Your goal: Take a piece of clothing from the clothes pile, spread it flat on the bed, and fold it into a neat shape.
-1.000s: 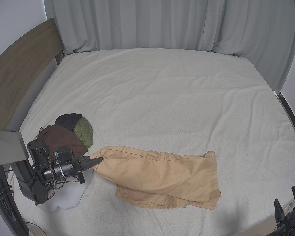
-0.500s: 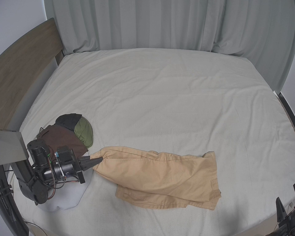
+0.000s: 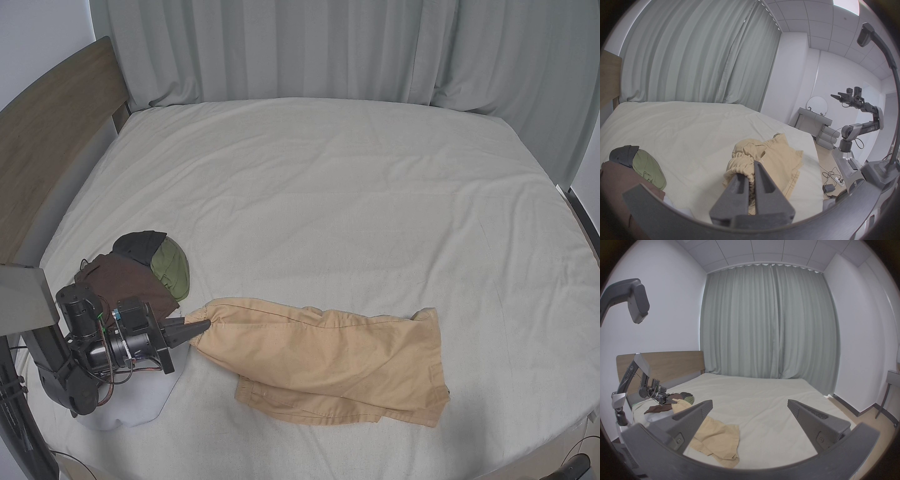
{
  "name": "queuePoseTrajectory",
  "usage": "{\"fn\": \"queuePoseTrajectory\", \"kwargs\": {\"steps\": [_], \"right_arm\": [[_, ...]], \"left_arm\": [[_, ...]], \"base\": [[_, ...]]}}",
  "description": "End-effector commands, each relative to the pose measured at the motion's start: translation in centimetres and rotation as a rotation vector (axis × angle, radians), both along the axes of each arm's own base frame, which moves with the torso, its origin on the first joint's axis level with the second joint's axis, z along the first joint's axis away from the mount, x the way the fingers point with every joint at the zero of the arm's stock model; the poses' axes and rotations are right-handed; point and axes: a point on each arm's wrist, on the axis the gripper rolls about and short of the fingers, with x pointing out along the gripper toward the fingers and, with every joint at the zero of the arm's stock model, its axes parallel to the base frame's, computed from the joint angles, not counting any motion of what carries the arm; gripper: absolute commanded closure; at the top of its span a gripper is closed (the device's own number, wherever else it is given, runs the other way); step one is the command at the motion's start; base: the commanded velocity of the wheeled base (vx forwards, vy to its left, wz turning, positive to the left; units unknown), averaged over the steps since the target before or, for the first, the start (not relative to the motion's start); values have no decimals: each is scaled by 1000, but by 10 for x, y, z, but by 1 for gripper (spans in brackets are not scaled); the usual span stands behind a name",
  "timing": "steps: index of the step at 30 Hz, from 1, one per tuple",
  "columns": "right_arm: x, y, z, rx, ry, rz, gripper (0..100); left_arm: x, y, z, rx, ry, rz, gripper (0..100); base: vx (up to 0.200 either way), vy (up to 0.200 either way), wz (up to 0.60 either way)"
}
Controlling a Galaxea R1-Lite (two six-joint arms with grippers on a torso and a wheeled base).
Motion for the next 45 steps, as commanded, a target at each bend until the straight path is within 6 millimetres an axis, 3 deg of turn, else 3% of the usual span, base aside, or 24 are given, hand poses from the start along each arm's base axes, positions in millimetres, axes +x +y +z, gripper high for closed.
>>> {"fn": "queuePoseTrajectory", "kwargs": {"steps": [1, 9, 24, 34, 45], "right_arm": [[30, 1, 11, -2, 135, 39, 0], [56, 3, 11, -5, 267, 130, 0], [115, 10, -8, 27, 569, 371, 0], [144, 17, -5, 25, 645, 448, 0], [180, 22, -25, 101, 700, 496, 0]], "left_arm": [[0, -1, 0, 0, -1, -2, 100], [0, -1, 1, 0, -4, -2, 100], [1, -1, 1, 0, -4, -4, 100], [1, -4, 1, -1, -8, -13, 100], [-1, -7, 0, 0, 0, -22, 100]], "base": [[0, 0, 0], [0, 0, 0], [0, 0, 0], [0, 0, 0], [0, 0, 0]]}}
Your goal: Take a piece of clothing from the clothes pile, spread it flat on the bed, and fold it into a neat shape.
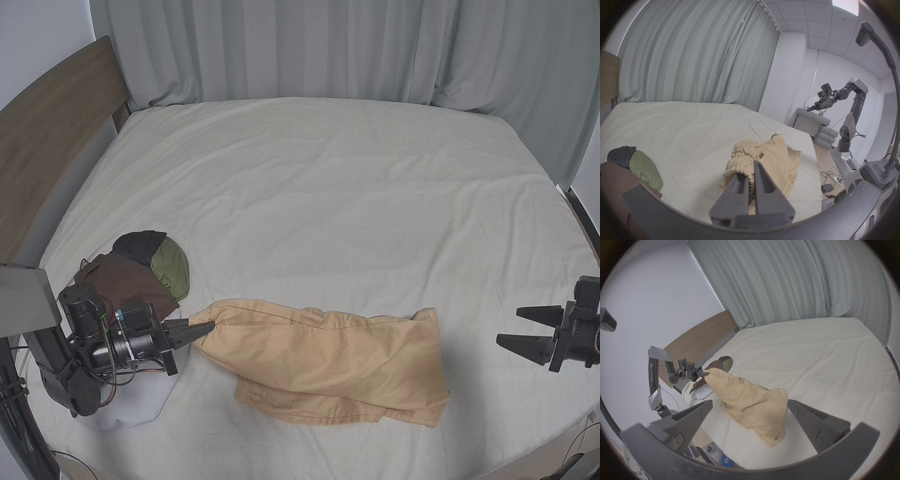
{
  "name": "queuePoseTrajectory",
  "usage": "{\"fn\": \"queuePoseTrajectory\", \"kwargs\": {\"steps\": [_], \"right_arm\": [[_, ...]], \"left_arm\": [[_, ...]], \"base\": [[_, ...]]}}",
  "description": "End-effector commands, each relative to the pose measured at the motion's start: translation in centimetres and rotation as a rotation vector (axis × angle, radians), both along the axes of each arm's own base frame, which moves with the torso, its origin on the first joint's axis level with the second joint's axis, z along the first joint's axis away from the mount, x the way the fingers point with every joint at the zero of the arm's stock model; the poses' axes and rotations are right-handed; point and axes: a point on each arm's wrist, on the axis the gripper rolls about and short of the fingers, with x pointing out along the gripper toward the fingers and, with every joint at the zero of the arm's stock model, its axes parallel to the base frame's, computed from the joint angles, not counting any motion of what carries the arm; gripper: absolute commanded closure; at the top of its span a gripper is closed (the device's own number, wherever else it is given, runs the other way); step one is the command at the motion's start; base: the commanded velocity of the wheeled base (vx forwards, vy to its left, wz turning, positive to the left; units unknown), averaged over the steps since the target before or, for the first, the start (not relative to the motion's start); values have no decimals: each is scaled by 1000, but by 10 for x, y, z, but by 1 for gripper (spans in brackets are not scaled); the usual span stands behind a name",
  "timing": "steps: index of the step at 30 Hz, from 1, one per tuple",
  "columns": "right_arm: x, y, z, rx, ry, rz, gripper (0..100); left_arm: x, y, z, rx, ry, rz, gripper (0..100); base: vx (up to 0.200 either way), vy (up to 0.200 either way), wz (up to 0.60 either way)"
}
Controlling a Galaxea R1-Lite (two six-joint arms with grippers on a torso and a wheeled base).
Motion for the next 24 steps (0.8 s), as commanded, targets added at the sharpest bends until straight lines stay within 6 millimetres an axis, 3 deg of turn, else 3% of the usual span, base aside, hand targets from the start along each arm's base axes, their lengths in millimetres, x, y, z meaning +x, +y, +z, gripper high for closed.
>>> {"fn": "queuePoseTrajectory", "kwargs": {"steps": [1, 16, 24], "right_arm": [[19, 2, -19, 40, 97, -10, 0], [54, 6, -37, 160, 207, -18, 0], [83, 9, -56, 214, 192, -33, 0]], "left_arm": [[0, 0, -1, 0, 4, 0, 100], [1, 1, -2, 1, 7, 6, 100], [1, 2, -2, 0, 7, 6, 100]], "base": [[0, 0, 0], [0, 0, 0], [0, 0, 0]]}}
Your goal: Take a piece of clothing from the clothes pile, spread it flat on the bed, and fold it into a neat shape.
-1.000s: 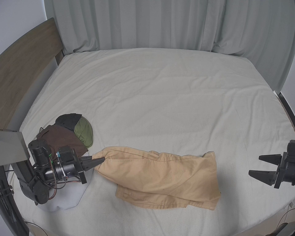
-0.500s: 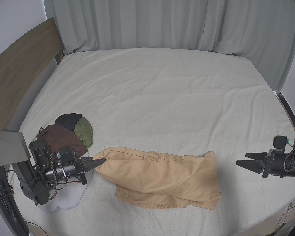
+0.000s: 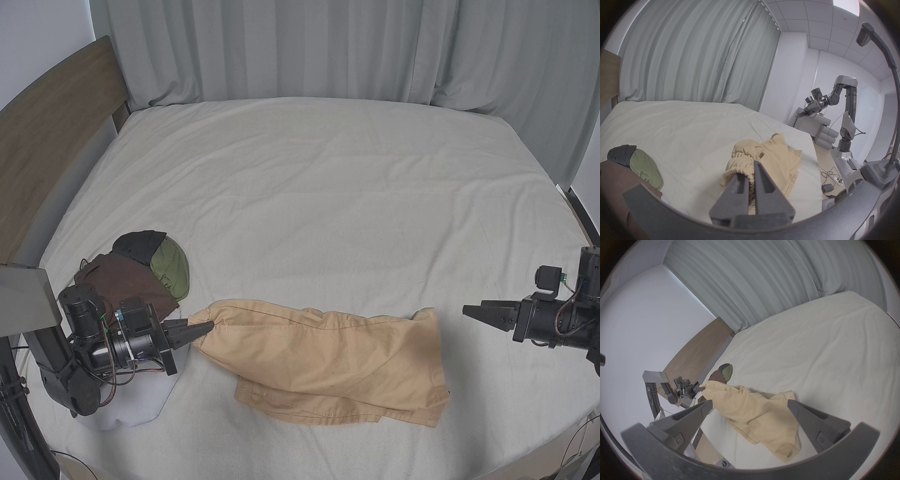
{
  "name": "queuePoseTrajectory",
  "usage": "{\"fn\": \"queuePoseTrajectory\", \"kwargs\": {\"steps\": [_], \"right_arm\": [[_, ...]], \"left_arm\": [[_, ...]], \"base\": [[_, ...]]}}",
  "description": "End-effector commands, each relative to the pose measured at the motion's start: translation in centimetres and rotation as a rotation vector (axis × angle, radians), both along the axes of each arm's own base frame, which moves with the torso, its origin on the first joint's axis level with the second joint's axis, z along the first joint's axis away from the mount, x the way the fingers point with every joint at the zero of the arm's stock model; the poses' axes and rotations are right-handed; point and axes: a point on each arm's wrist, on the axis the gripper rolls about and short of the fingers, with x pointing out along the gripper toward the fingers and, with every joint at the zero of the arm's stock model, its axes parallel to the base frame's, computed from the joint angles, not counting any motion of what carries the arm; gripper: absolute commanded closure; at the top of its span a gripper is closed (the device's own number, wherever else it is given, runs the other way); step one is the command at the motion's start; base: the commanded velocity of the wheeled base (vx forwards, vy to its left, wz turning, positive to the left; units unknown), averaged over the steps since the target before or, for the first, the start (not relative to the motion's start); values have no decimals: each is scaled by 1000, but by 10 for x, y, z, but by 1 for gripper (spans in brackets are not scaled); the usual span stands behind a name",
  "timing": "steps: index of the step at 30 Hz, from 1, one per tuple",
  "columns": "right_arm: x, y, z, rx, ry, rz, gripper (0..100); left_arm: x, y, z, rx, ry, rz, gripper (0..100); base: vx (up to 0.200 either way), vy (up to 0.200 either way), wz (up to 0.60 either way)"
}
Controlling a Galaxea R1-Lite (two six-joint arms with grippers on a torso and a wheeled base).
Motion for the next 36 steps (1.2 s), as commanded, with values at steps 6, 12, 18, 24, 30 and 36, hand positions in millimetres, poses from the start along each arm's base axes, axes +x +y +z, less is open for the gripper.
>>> {"fn": "queuePoseTrajectory", "kwargs": {"steps": [6, 12, 18, 24, 30, 36], "right_arm": [[30, 2, -42, 38, 98, -26, 0], [47, 2, -57, 62, 104, -49, 0], [61, 2, -74, 70, 105, -58, 0], [69, 3, -83, 135, 128, -82, 0], [78, 4, -98, 142, 157, -89, 0], [86, 5, -106, 187, 162, -101, 0]], "left_arm": [[0, 0, 0, 0, 1, -1, 100], [0, 0, 1, 0, -2, 1, 100], [0, 1, 1, 0, -5, 2, 100], [0, 1, 1, -1, -3, 3, 100], [0, 1, 1, -1, -4, 3, 100], [0, 1, 2, -2, -7, 3, 100]], "base": [[0, 0, 0], [0, 0, 0], [0, 0, 0], [0, 0, 0], [0, 0, 0], [0, 0, 0]]}}
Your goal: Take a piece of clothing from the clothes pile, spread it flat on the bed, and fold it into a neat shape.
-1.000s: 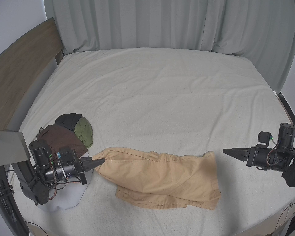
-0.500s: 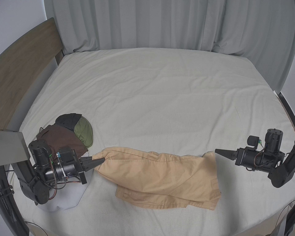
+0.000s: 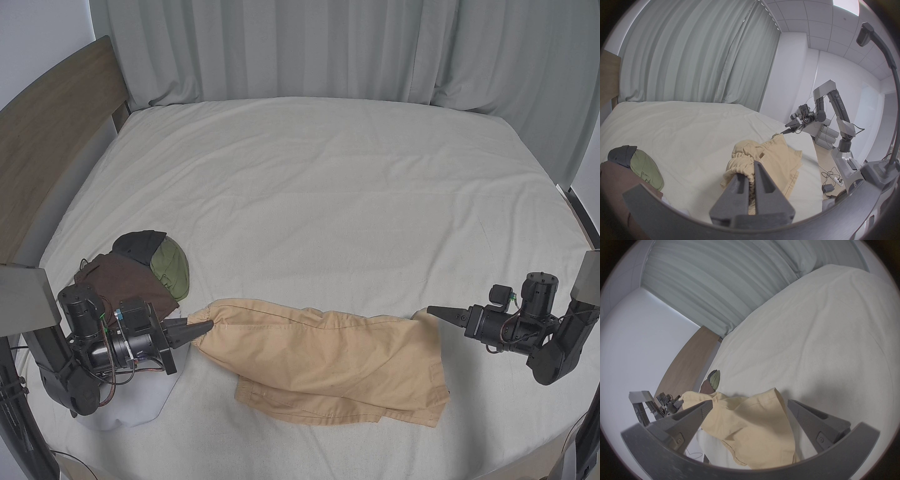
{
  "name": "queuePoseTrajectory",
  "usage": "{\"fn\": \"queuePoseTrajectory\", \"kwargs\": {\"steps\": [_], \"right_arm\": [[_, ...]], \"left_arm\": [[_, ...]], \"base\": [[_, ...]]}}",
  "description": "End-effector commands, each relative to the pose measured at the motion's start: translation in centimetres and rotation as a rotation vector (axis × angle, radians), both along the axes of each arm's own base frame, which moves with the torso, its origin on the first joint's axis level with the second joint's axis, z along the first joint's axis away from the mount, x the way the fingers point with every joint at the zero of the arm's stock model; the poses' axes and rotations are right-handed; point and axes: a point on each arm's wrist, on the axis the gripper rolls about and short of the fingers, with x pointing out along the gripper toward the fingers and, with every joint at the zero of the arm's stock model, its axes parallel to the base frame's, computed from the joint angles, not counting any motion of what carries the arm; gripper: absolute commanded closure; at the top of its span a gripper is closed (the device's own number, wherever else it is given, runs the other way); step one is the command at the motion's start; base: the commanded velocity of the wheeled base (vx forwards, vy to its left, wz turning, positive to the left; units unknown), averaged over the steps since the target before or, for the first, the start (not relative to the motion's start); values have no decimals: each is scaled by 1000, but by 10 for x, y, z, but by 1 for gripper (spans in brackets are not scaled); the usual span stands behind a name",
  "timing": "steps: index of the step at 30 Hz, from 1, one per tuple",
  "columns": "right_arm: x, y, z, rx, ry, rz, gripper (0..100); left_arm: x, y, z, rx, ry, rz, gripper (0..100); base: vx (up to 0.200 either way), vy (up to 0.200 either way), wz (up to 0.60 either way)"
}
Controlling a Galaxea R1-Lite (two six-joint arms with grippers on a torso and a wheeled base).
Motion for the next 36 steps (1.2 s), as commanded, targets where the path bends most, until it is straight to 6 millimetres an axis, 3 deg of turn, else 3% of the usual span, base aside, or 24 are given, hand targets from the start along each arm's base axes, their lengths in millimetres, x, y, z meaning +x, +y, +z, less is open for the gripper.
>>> {"fn": "queuePoseTrajectory", "kwargs": {"steps": [1, 21, 22, 36], "right_arm": [[6, 2, -12, 27, 37, -6, 0], [11, 11, -14, 93, 21, 9, 0], [11, 13, -14, 108, 20, 9, 100], [-3, 10, -21, 123, 45, 45, 100]], "left_arm": [[0, 0, 1, 0, -2, 0, 100], [0, -1, 1, -1, -5, -3, 100], [0, -1, 1, -1, -5, -3, 100], [5, 5, 1, -7, -3, 23, 100]], "base": [[0, 0, 0], [0, 0, 0], [0, 0, 0], [0, 0, 0]]}}
